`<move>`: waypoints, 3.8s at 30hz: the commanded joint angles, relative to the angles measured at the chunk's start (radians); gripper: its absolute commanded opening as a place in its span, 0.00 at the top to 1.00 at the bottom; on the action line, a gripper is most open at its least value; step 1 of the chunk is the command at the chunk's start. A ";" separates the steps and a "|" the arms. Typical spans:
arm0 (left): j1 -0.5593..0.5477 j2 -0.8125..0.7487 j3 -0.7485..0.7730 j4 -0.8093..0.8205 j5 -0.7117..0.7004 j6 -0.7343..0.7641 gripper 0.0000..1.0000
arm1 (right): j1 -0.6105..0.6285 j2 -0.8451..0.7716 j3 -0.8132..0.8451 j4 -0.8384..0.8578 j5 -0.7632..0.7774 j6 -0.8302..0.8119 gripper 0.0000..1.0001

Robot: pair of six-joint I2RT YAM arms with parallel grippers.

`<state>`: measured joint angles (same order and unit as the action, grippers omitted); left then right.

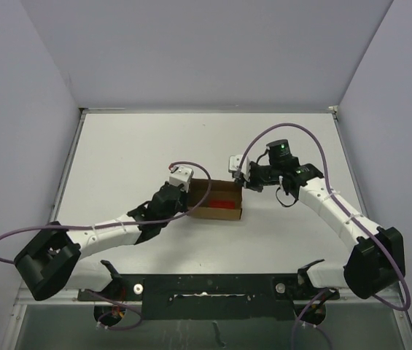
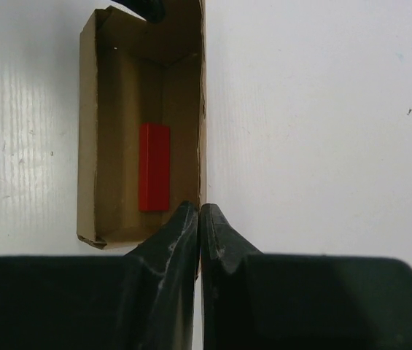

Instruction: Fold the paper box

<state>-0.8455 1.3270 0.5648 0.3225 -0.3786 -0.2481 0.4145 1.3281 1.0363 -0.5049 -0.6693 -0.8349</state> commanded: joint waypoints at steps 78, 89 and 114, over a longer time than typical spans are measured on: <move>0.263 -0.274 0.008 -0.525 0.534 -0.424 0.86 | 0.035 -0.172 -0.226 -0.175 -0.180 -0.262 0.94; 0.276 -0.338 0.044 -0.399 0.635 -0.455 0.72 | 0.030 -0.158 -0.217 -0.229 -0.230 -0.299 0.92; 0.212 0.004 0.174 -0.298 0.818 -0.409 0.71 | 0.016 -0.150 -0.143 -0.252 -0.280 -0.222 0.64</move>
<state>-0.6281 1.3064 0.7246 -0.0216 0.4080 -0.6777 0.4438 1.1873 0.8341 -0.7231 -0.8764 -1.0431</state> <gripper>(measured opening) 0.291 0.315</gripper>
